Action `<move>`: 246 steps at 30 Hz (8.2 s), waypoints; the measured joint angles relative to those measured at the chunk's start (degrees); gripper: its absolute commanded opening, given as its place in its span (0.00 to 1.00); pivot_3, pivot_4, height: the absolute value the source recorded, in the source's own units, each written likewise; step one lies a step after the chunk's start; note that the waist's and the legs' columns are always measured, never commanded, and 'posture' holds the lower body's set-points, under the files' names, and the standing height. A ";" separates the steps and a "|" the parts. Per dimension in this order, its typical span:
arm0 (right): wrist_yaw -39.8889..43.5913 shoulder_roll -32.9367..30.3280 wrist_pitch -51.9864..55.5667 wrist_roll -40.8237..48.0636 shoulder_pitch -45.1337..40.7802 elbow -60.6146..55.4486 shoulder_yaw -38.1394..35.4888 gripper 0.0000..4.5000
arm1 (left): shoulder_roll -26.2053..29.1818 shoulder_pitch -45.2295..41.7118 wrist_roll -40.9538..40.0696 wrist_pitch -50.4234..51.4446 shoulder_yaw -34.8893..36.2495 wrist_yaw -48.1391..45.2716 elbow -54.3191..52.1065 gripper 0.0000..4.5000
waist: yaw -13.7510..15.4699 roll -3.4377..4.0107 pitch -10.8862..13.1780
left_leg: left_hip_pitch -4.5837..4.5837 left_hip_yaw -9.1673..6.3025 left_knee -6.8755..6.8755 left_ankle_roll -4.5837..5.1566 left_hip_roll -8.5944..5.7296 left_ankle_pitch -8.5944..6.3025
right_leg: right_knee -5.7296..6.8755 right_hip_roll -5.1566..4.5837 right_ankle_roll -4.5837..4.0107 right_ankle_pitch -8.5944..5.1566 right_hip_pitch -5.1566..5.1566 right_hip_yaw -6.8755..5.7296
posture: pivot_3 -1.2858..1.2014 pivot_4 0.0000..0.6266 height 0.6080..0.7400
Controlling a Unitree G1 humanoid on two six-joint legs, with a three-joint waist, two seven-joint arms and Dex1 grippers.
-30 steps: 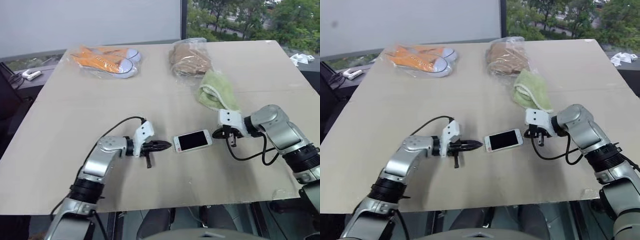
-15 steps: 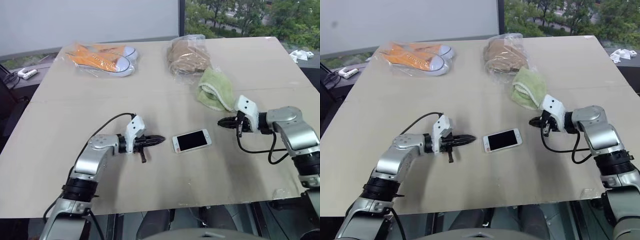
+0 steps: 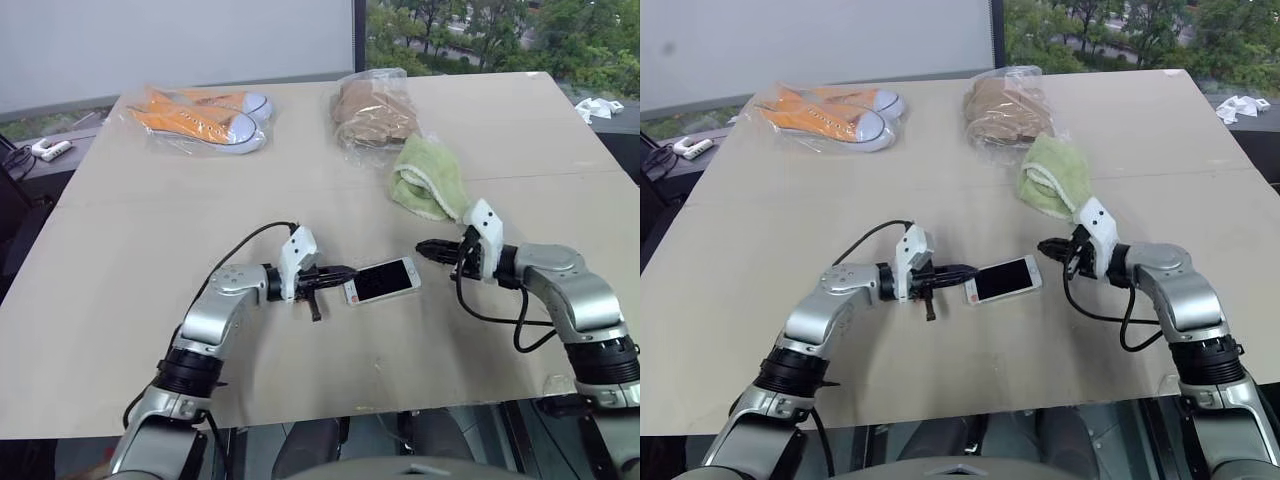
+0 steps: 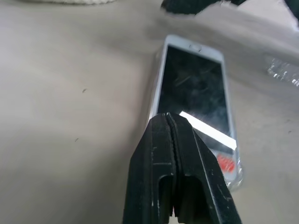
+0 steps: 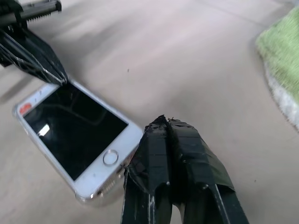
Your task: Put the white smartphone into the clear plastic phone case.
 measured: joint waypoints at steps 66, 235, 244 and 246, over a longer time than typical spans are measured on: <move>-2.12 -2.82 5.30 5.77 7.15 -4.36 5.38 0.01 | -1.03 1.01 4.00 -3.92 -2.85 1.51 0.77 0.00 | 0.37 -0.57 -0.79 | 1.00 0.24 0.06 0.02 0.00 -0.01 | 0.41 0.00 0.00 -0.02 0.73 0.28 | 0.52 0.24 1.00; 1.18 9.44 -17.85 0.94 0.71 18.03 2.93 0.01 | -4.12 2.05 0.77 -3.08 -1.75 4.04 1.98 0.00 | -0.98 -0.30 -0.61 | 1.90 0.05 -1.12 -0.03 0.13 -0.03 | -0.49 0.20 -0.02 -0.06 1.42 0.35 | 0.52 0.24 1.00; 1.46 7.18 -15.12 -0.48 -0.53 16.82 5.72 0.01 | -3.97 2.14 0.97 -3.64 -1.97 4.10 2.02 0.00 | -0.92 -0.31 -0.62 | 1.92 0.05 -1.13 -0.03 0.13 -0.03 | -0.49 0.20 -0.02 -0.06 1.42 0.35 | 0.52 0.24 1.00; 1.56 6.86 -13.38 -0.78 -1.37 16.79 6.32 0.01 | -3.81 2.16 1.17 -3.79 -1.97 4.11 2.02 0.00 | -0.93 -0.31 -0.63 | 1.93 0.05 -1.13 -0.02 0.13 -0.03 | -0.49 0.20 -0.02 -0.06 1.42 0.35 | 0.52 0.24 1.00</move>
